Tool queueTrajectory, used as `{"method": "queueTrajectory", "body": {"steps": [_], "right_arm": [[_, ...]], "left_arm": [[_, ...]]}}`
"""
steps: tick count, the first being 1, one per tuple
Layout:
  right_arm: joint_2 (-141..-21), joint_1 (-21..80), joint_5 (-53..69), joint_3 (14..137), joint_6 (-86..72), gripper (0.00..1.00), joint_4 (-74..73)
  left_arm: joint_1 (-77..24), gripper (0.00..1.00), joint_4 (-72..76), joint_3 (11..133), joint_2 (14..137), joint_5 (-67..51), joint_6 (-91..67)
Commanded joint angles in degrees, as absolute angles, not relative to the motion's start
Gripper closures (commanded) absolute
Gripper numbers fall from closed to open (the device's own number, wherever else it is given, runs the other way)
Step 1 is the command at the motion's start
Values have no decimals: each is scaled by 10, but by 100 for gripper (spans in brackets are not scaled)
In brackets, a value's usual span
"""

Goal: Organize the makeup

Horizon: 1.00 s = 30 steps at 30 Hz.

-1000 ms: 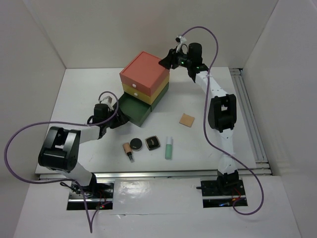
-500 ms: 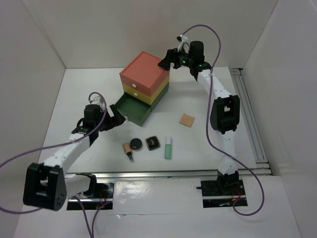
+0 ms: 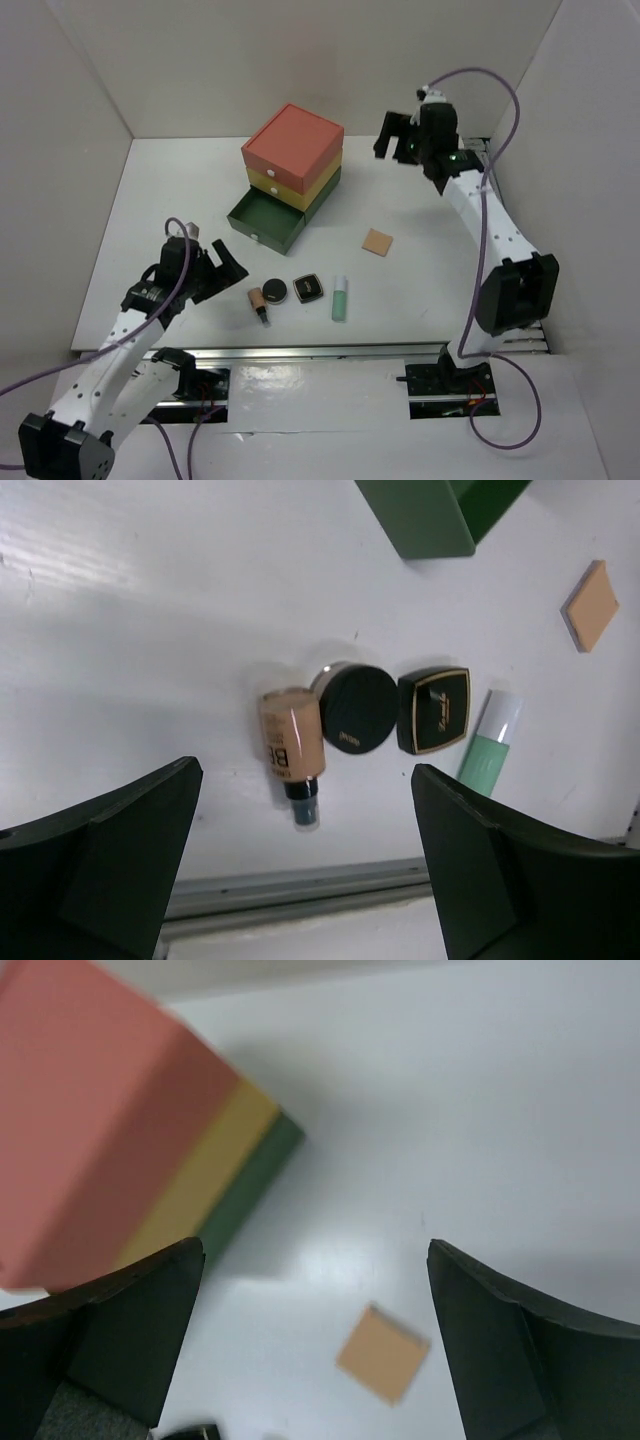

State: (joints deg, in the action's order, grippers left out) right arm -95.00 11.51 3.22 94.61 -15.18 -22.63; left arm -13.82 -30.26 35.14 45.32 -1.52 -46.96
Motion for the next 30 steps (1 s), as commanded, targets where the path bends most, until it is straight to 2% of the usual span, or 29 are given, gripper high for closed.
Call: {"method": "queueTrajectory", "body": {"steps": [1,4,10,19,30], "right_arm": [[-919,170,-104,799,-208,0,-333],[-919,218,-177,755,-256,0,-364],[-934,257,-199,685,-337,0,-327],[-1006,267,-210,674,-443,0,-272],[-1053,267,-237,671,-462,0,-258]], "left_arm": [[-163,0,-380,346,408,11,-516],[-186,0,-394,352,396,11,-535],[-219,0,-437,373,396,77,-553],[-224,0,-426,367,385,77,-553],[-224,0,-426,367,380,83,-553]]}}
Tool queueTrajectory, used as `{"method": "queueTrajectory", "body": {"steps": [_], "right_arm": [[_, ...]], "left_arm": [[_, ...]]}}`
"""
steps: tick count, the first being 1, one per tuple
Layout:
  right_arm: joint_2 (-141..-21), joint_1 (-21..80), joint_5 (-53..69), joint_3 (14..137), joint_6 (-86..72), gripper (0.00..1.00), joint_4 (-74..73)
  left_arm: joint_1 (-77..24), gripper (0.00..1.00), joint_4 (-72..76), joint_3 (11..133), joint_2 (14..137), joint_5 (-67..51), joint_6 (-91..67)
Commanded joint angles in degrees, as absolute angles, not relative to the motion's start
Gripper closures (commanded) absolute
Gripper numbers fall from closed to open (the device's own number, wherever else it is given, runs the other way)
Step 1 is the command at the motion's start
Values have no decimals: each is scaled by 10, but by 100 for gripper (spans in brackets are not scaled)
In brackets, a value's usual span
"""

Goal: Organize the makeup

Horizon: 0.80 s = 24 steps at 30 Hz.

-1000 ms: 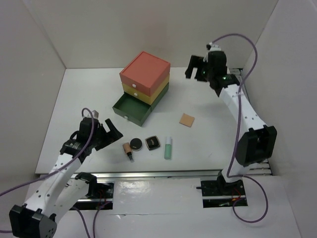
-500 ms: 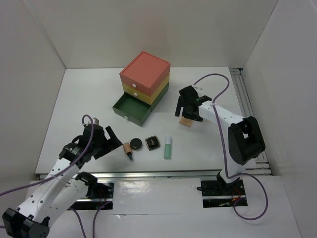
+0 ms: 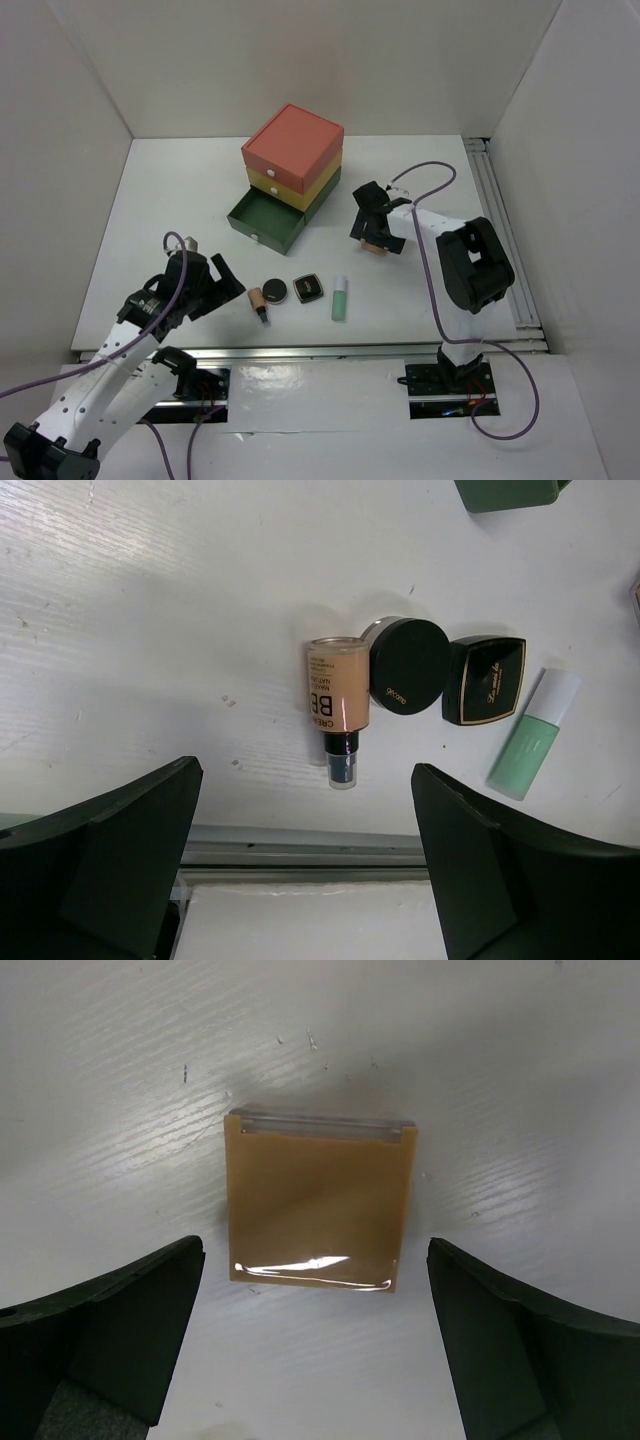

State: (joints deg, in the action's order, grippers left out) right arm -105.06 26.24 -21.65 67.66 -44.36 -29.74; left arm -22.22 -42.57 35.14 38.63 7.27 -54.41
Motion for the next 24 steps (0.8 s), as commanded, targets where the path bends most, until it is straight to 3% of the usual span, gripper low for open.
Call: {"method": "queueTrajectory", "body": {"steps": [1,7,11,12,16,20,24], "right_arm": [[-1053,267,-230,671,-457,0,-241],[-1080,267,-243,671,-457,4,-241],[-1080,272,-258,671,-452,22,-248],[-1075,278,-271,671,-452,33,-248],[-1056,300,-305,678,-434,56,-268],[-1024,344,-298,695,-355,58,-244],[-973,435,-223,695,-167,58,-143]], "left_arm": [[-224,0,-426,367,380,83,-553],[-224,0,-426,373,385,83,-553],[-224,0,-426,379,385,88,-548],[-224,0,-426,379,385,88,-548],[-224,0,-426,379,385,88,-548],[-224,0,-426,379,373,88,-554],[-224,0,-426,379,367,88,-554]]}}
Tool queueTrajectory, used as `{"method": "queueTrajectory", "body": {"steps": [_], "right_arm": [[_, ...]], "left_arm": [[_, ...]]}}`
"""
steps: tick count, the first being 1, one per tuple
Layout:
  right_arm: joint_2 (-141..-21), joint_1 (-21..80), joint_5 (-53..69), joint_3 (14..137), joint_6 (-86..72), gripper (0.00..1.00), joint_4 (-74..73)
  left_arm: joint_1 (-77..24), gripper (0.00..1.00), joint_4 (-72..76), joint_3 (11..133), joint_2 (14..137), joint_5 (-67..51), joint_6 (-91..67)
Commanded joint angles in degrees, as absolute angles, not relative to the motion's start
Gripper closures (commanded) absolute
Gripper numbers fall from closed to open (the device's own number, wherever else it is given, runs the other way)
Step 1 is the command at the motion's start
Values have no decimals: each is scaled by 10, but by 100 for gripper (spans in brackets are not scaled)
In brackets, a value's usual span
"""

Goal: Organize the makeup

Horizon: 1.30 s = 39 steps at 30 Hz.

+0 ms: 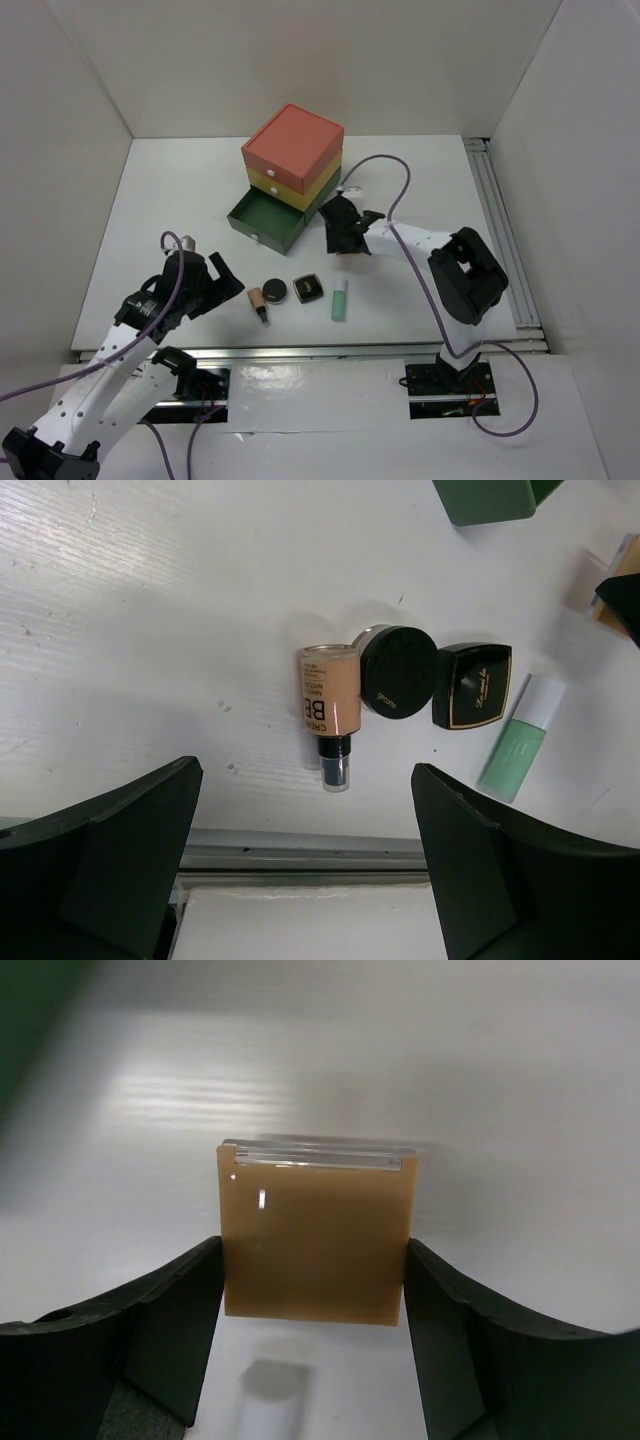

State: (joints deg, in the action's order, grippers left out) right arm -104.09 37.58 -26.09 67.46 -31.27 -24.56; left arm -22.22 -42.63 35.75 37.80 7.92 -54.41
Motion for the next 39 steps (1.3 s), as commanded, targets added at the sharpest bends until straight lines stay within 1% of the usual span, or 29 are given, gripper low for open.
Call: {"method": "queueTrajectory", "body": {"steps": [1,3,4,6,10,13,14,17,19,23,24,27,29,32,33,34,37,39], "right_arm": [[-964,447,-195,695,-142,58,-123],[-952,466,-135,704,-103,58,-74],[-952,479,-110,709,-65,58,-63],[-957,490,-60,733,-35,58,-43],[-986,522,-59,760,2,58,12],[-1032,529,-124,803,11,58,32],[-1047,537,-178,819,11,58,32],[-1108,548,-286,880,3,59,22],[-1147,548,-329,907,-11,61,6],[-1179,559,-387,905,-11,61,46],[-1189,565,-434,905,-22,61,58],[-1200,579,-520,893,-43,61,113],[-1219,584,-557,893,-77,61,121],[-1231,584,-575,904,-104,61,121],[-1231,584,-568,904,-105,58,121],[-1237,584,-558,911,-112,54,114],[-1264,584,-545,939,-126,53,77],[-1273,584,-540,959,-139,44,46]], "left_arm": [[-224,0,-431,379,367,93,-559],[-224,0,-432,379,367,93,-559],[-224,0,-432,379,367,98,-559],[-224,0,-438,379,374,98,-564],[-224,0,-443,379,374,98,-569],[-224,0,-443,379,374,98,-570],[-224,0,-443,379,374,98,-575],[-224,0,-448,379,368,104,-580],[-224,0,-448,379,368,104,-580],[-224,0,-454,379,368,104,-587],[-224,0,-454,379,368,104,-587],[-224,0,-454,379,368,104,-587],[-224,0,-454,379,368,98,-587],[-224,0,-454,373,368,98,-587],[-224,0,-454,373,368,98,-587],[-224,0,-454,373,368,98,-587],[-224,0,-454,373,374,93,-587],[-224,0,-454,373,374,93,-587]]}}
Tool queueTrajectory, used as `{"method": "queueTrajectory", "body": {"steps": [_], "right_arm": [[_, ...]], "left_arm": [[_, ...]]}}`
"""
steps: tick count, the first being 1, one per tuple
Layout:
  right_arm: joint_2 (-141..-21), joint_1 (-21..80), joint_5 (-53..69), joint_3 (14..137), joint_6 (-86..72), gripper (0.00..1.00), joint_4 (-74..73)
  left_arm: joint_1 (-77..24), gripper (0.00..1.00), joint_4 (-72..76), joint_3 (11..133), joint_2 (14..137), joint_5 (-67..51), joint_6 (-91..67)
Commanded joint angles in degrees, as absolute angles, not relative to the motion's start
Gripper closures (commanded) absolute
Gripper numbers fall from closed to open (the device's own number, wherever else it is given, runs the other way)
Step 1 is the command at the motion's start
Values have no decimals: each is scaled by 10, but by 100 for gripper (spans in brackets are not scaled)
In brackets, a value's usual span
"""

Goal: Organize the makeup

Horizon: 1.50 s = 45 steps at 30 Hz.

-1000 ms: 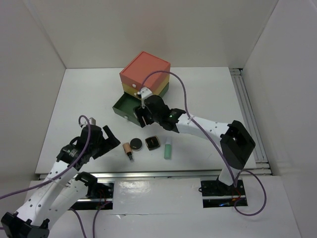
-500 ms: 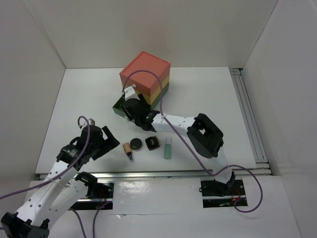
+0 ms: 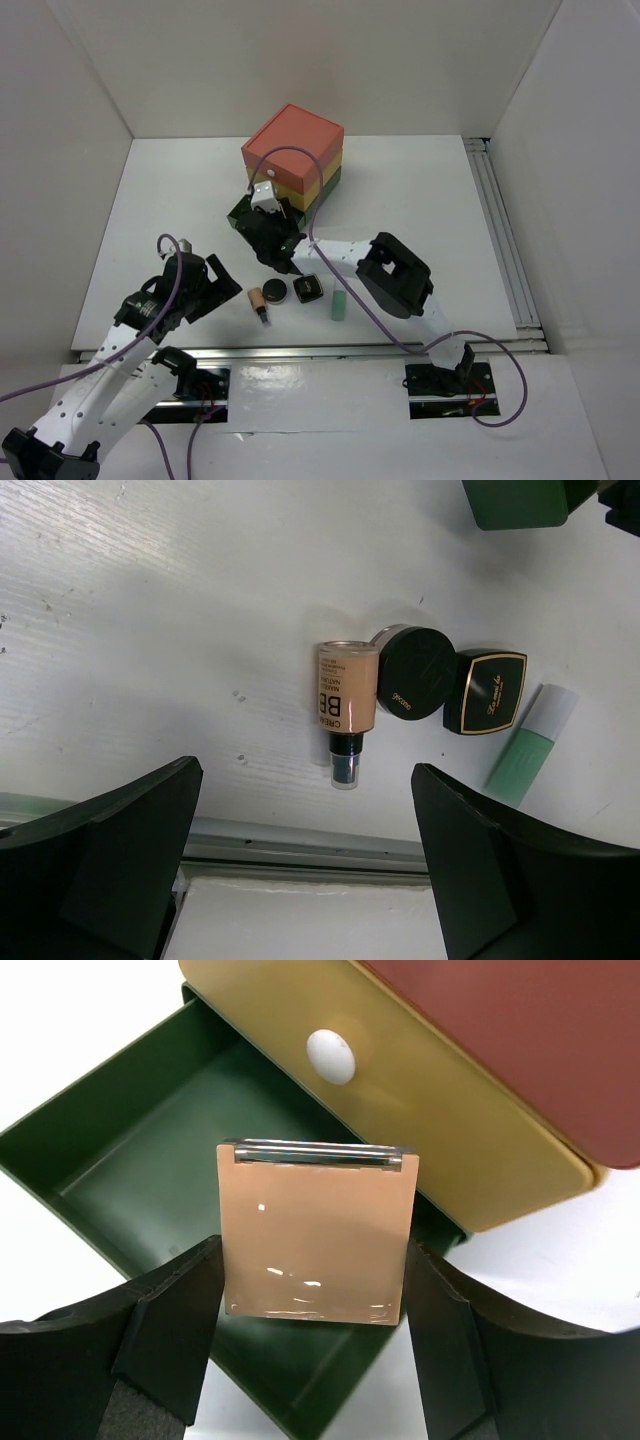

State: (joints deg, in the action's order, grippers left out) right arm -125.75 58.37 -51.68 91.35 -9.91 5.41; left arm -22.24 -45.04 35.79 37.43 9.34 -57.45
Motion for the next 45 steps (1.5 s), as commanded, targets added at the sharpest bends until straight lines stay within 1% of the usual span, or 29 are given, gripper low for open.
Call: {"method": "queueTrajectory", "body": {"steps": [1,2,4,5,6,10,16,18,20,21,25,27,30,32,34,36,39,41,45], "right_arm": [[-1273,584,-534,959,-139,42,39],[-1278,584,-534,964,-139,31,26],[-1272,584,-527,964,-153,19,18],[-1272,584,-527,964,-162,15,11],[-1263,584,-520,964,-167,8,11],[-1246,584,-500,959,-181,2,-16],[-1183,584,-427,979,-203,2,-95],[-1138,584,-389,974,-203,0,-109],[-1102,584,-370,955,-206,0,-116],[-1064,584,-353,945,-206,0,-116],[-966,584,-319,862,-200,0,-98],[-917,578,-319,834,-200,0,-90],[-871,573,-365,794,-218,0,-106],[-853,568,-383,767,-231,0,-129],[-825,550,-395,748,-250,0,-141],[-810,533,-396,721,-270,0,-153],[-786,508,-389,700,-285,0,-171],[-770,503,-389,692,-292,0,-177],[-753,482,-395,672,-297,0,-183]], "left_arm": [[-224,0,-454,373,374,93,-587],[-224,0,-454,373,374,93,-587],[-224,0,-454,373,379,93,-587],[-224,0,-454,373,379,93,-587],[-224,0,-454,373,379,93,-587],[-224,0,-454,373,379,88,-587],[-224,0,-417,349,405,70,-592],[-224,0,-399,343,423,62,-592],[-224,0,-377,338,437,55,-586],[-229,0,-369,331,445,55,-586],[-243,0,-325,331,503,55,-586],[-256,3,-312,337,526,55,-586],[-261,3,-297,337,562,61,-586],[-285,6,-286,342,576,68,-593],[-285,10,-280,342,598,69,-593],[-290,11,-274,342,612,75,-599],[-296,17,-263,342,634,75,-599],[-301,19,-263,342,649,75,-604],[-301,20,-279,342,660,91,-611]]}}
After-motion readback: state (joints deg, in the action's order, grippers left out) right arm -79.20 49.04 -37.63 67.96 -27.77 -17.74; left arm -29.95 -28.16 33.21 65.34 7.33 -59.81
